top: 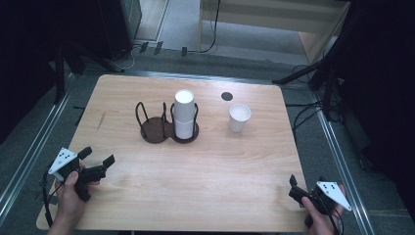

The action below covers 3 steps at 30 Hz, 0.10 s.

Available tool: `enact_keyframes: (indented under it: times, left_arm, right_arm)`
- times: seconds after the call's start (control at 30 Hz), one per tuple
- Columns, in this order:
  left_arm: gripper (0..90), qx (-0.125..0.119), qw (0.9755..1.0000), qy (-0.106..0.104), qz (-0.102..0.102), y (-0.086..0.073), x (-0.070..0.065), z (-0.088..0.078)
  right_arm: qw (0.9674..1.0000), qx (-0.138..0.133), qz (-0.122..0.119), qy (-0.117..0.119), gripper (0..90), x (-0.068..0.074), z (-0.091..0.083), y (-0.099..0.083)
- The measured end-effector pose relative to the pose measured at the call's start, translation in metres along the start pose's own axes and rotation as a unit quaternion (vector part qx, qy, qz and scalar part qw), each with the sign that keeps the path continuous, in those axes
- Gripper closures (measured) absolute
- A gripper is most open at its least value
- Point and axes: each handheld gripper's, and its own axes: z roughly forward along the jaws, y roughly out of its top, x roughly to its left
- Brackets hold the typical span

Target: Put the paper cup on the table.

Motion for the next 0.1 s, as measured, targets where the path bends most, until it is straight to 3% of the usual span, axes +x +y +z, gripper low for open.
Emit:
enact_keyframes:
  times: [0.1]
  left_arm:
    - [0.0, 0.000, 1.0000, 0.001, -0.001, 0.0001, 0.0006, -0.0002]
  right_arm:
    - [1.0000, -0.001, -0.001, -0.003, 0.0, -0.0006, -0.0002, 0.0003]
